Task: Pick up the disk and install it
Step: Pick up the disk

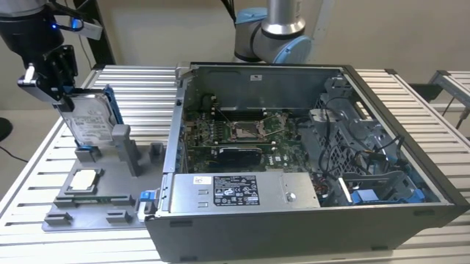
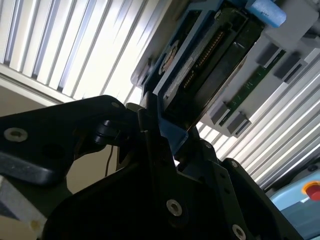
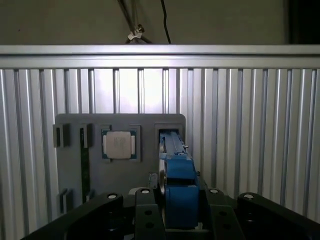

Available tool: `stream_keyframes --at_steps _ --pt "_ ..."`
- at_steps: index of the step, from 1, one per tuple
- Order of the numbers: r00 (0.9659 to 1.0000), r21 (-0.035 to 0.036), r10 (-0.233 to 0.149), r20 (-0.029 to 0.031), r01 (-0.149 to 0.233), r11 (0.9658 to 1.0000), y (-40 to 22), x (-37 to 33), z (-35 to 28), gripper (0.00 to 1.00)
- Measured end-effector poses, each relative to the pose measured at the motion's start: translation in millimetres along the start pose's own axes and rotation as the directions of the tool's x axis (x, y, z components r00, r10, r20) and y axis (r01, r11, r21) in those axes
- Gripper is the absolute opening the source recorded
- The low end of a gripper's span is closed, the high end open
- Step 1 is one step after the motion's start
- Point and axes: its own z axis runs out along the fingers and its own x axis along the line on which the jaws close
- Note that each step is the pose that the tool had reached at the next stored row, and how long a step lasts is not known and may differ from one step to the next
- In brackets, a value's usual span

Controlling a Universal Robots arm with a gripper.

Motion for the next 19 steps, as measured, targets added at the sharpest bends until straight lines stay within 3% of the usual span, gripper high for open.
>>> stream_keyframes --at_steps 19 --pt "1.0 0.0 0.0 0.0001 0.0 1.0 0.1 -0.2 -26.2 0.0"
